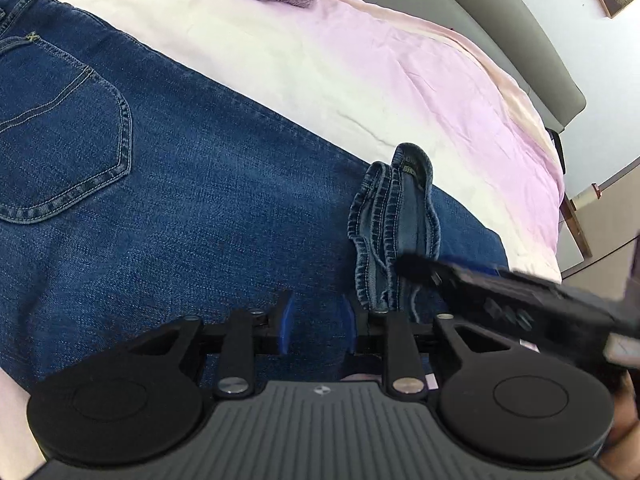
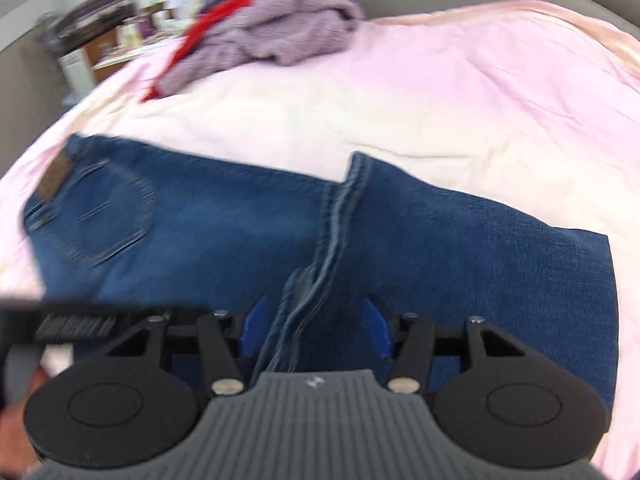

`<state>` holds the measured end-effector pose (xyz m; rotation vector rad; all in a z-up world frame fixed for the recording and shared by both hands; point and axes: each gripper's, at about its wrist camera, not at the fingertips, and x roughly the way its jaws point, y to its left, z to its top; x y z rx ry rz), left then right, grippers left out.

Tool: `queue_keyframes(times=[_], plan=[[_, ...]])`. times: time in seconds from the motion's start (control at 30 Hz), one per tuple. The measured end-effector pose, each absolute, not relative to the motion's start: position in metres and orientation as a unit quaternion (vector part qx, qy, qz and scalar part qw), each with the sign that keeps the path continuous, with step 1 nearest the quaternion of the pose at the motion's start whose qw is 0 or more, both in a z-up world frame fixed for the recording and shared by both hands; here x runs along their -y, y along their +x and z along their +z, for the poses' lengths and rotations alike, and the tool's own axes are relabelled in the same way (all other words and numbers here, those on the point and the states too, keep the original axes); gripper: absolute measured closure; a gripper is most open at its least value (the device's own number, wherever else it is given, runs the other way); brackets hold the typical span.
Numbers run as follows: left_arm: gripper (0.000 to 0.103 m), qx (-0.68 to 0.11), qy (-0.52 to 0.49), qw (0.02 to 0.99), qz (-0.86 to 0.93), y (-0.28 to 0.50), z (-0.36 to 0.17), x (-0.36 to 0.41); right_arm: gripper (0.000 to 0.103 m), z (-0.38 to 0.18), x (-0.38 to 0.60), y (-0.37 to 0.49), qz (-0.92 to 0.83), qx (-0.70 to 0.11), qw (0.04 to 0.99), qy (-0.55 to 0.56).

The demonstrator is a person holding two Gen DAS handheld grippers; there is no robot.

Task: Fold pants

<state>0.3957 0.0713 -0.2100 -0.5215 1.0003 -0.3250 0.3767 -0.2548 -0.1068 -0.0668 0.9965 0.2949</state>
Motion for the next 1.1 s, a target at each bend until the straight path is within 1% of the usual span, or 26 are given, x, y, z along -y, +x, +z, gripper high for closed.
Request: queue_keyframes(times=[0.13,0.17,0.2,0.23,0.27,0.3,0.47,0.57,0.6,0.63,0.7,0.8,0.83,0.9,0.93,1.0,1.03,1.07,1.1], plan=[[0.075,-0.477,-0.241,0.831,-0.153,0.398,-0.212,-0.074,0.053,-0.130,0.247,0.409,0.104,-0.477,0.871,-0.065],[0.075,-0.478,-0.241,0.831,-0.153,0.399,-0.212,-0.074,0.067,-0.135,0.247,0.415,0.102,-0.480,0.868,-0.072],[0.075,-0.478,-0.242,0.830,-0.154,0.400,-0.213,-0.075,0.077,-0.139,0.248,0.418,0.096,-0.484,0.866,-0.082],[0.075,-0.479,-0.243,0.829,-0.155,0.401,-0.214,-0.075,0.091,-0.140,0.251,0.420,0.098,-0.488,0.863,-0.083],[0.075,-0.478,-0.246,0.828,-0.158,0.403,-0.215,-0.075,0.100,-0.140,0.256,0.420,0.108,-0.494,0.859,-0.075],[0.075,-0.476,-0.251,0.827,-0.162,0.404,-0.215,-0.075,0.103,-0.139,0.261,0.420,0.117,-0.496,0.858,-0.071],[0.075,-0.470,-0.274,0.820,-0.179,0.418,-0.219,-0.074,0.103,-0.118,0.294,0.409,0.180,-0.512,0.840,0.010],[0.073,-0.466,-0.301,0.811,-0.182,0.426,-0.223,-0.073,0.103,-0.109,0.292,0.401,0.195,-0.504,0.841,0.006],[0.067,-0.466,-0.313,0.807,-0.184,0.427,-0.224,-0.073,0.103,-0.110,0.288,0.404,0.190,-0.503,0.843,0.006],[0.058,-0.464,-0.324,0.803,-0.187,0.428,-0.225,-0.073,0.103,-0.112,0.286,0.407,0.188,-0.501,0.845,0.010],[0.048,-0.464,-0.329,0.801,-0.188,0.431,-0.225,-0.071,0.103,-0.121,0.280,0.416,0.180,-0.506,0.843,0.030],[0.047,-0.473,-0.303,0.805,-0.190,0.436,-0.223,-0.065,0.103,-0.143,0.269,0.427,0.174,-0.525,0.832,0.033],[0.047,-0.476,-0.295,0.806,-0.190,0.438,-0.222,-0.063,0.100,-0.151,0.269,0.428,0.171,-0.532,0.829,0.037],[0.047,-0.479,-0.284,0.809,-0.191,0.439,-0.221,-0.059,0.100,-0.157,0.275,0.429,0.170,-0.537,0.824,0.057],[0.047,-0.478,-0.283,0.810,-0.189,0.440,-0.220,-0.057,0.097,-0.154,0.279,0.429,0.174,-0.536,0.823,0.070],[0.047,-0.476,-0.293,0.807,-0.188,0.440,-0.221,-0.060,0.083,-0.143,0.288,0.424,0.185,-0.533,0.821,0.086],[0.046,-0.475,-0.300,0.805,-0.192,0.440,-0.220,-0.060,0.070,-0.136,0.292,0.420,0.190,-0.527,0.824,0.087],[0.045,-0.474,-0.306,0.802,-0.197,0.441,-0.220,-0.058,0.062,-0.126,0.295,0.415,0.195,-0.518,0.828,0.085],[0.042,-0.473,-0.309,0.800,-0.201,0.441,-0.219,-0.057,0.061,-0.117,0.299,0.409,0.200,-0.506,0.835,0.082]])
